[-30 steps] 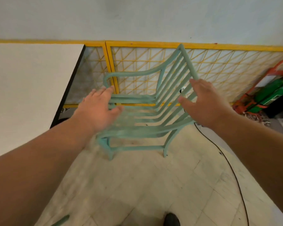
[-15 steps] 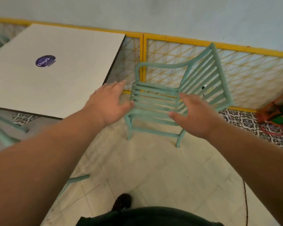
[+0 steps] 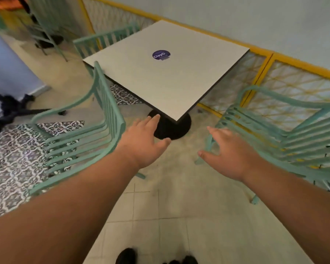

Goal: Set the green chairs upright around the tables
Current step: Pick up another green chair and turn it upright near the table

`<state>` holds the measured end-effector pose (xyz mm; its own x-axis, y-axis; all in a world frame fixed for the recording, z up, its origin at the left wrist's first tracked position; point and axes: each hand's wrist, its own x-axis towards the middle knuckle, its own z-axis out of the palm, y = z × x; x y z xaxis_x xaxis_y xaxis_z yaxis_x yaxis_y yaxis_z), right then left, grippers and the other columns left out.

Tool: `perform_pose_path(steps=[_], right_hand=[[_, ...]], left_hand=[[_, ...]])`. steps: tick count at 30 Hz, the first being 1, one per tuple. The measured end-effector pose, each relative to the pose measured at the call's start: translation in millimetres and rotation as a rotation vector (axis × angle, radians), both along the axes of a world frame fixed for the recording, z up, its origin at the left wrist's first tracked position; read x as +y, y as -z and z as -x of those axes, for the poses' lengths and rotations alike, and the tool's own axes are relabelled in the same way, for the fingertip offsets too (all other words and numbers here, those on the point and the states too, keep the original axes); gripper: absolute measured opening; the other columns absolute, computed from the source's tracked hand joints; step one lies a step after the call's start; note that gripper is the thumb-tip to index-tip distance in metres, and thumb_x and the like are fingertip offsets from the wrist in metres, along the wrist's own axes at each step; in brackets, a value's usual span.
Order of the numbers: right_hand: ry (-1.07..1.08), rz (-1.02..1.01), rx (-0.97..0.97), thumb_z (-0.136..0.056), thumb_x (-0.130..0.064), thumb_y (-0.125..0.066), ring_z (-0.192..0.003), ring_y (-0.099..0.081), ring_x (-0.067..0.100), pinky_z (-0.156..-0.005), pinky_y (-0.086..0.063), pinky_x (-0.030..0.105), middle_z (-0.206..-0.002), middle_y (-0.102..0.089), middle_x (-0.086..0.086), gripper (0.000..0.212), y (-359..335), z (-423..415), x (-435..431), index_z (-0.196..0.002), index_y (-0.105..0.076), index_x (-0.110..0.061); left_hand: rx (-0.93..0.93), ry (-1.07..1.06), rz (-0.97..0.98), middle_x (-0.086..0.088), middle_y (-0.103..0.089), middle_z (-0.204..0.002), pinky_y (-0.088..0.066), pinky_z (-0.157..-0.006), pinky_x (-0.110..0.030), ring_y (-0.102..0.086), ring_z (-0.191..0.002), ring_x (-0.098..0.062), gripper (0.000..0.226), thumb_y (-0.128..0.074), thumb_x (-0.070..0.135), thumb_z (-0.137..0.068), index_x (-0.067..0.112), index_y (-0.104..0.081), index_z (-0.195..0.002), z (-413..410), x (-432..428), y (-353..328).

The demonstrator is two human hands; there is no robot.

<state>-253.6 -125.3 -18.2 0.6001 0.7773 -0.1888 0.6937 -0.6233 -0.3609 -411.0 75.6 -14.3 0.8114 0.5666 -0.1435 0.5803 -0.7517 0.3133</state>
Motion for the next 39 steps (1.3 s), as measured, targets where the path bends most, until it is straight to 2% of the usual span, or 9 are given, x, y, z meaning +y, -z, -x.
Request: perform_pose_path(steps=[3, 8, 15, 20, 24, 29, 33, 36, 39], right_hand=[[-0.060, 0.002, 0.010, -0.095, -0.062, -0.058, -0.153, -0.026, 0.024, -0.122, -0.024, 0.039, -0.164, -0.036, 0.005, 0.086, 4, 27, 33, -0.163, -0.027, -0.021], [-0.111, 0.024, 0.014, -0.095, -0.062, -0.055, -0.155, -0.023, 0.025, -0.126, -0.019, 0.043, -0.165, -0.034, 0.006, 0.086, 20, 78, 95, -0.163, -0.025, -0.021], [-0.119, 0.012, 0.084, -0.097, -0.060, -0.056, -0.158, -0.012, 0.025, -0.126, -0.017, 0.044, -0.168, -0.028, 0.000, 0.084, 41, 147, 185, -0.165, -0.022, -0.024], [-0.168, -0.001, 0.127, -0.096, -0.058, -0.059, -0.158, -0.014, 0.026, -0.123, -0.025, 0.044, -0.166, -0.034, 0.000, 0.081, 66, 168, 233, -0.162, -0.026, -0.026], [-0.318, 0.085, 0.085, -0.096, -0.062, -0.056, -0.154, -0.023, 0.021, -0.123, -0.022, 0.037, -0.165, -0.033, 0.001, 0.085, 100, 182, 280, -0.163, -0.025, -0.020], [-0.460, 0.193, -0.014, -0.099, -0.063, -0.047, -0.159, -0.007, 0.026, -0.127, -0.006, 0.039, -0.168, -0.027, 0.004, 0.084, 147, 189, 333, -0.164, -0.020, -0.018], [-0.509, 0.302, -0.165, -0.107, -0.051, -0.038, -0.159, 0.001, 0.028, -0.127, 0.007, 0.042, -0.171, -0.021, 0.007, 0.070, 183, 183, 371, -0.165, -0.017, -0.017], [-0.495, 0.401, -0.244, -0.110, -0.044, -0.035, -0.159, 0.003, 0.030, -0.126, 0.009, 0.046, -0.170, -0.022, 0.008, 0.063, 206, 174, 390, -0.164, -0.019, -0.015], [-0.463, 0.491, -0.315, -0.109, -0.045, -0.034, -0.159, -0.006, 0.032, -0.127, 0.004, 0.047, -0.166, -0.031, 0.009, 0.060, 224, 170, 400, -0.162, -0.025, -0.016]], left_hand=[[-0.012, -0.050, -0.013, -0.001, -0.025, -0.168, -0.021, -0.125, -0.047, -0.022, -0.153, -0.027, 0.083, -0.047, 0.062, -0.096, 0.026, -0.014, -0.163, 35, 25, 1], [0.023, -0.102, 0.009, -0.001, -0.023, -0.169, -0.022, -0.124, -0.051, -0.019, -0.155, -0.028, 0.085, -0.044, 0.067, -0.094, 0.029, -0.013, -0.162, 100, 83, 16], [0.098, -0.139, 0.019, 0.003, -0.020, -0.169, -0.020, -0.125, -0.049, -0.015, -0.156, -0.026, 0.085, -0.046, 0.067, -0.094, 0.032, -0.011, -0.163, 181, 171, 40], [0.169, -0.136, 0.041, 0.003, -0.018, -0.170, -0.020, -0.125, -0.050, -0.014, -0.156, -0.026, 0.085, -0.045, 0.066, -0.095, 0.031, -0.008, -0.163, 202, 206, 71], [0.214, -0.209, 0.086, 0.002, -0.016, -0.170, -0.019, -0.125, -0.051, -0.013, -0.156, -0.027, 0.086, -0.042, 0.068, -0.095, 0.031, -0.005, -0.163, 218, 235, 110], [0.289, -0.251, 0.112, 0.001, -0.016, -0.170, -0.019, -0.125, -0.052, -0.014, -0.156, -0.028, 0.086, -0.039, 0.070, -0.095, 0.030, -0.005, -0.163, 236, 268, 172], [0.382, -0.242, 0.161, 0.001, -0.015, -0.171, -0.016, -0.125, -0.053, -0.011, -0.156, -0.030, 0.082, -0.038, 0.067, -0.098, 0.031, -0.005, -0.163, 247, 292, 218], [0.432, -0.191, 0.207, -0.001, -0.014, -0.171, -0.014, -0.125, -0.056, -0.010, -0.156, -0.032, 0.083, -0.043, 0.064, -0.098, 0.029, -0.006, -0.163, 241, 310, 253], [0.467, -0.116, 0.207, -0.003, -0.017, -0.170, -0.015, -0.124, -0.058, -0.011, -0.156, -0.033, 0.087, -0.049, 0.064, -0.096, 0.029, -0.005, -0.163, 223, 320, 284]])
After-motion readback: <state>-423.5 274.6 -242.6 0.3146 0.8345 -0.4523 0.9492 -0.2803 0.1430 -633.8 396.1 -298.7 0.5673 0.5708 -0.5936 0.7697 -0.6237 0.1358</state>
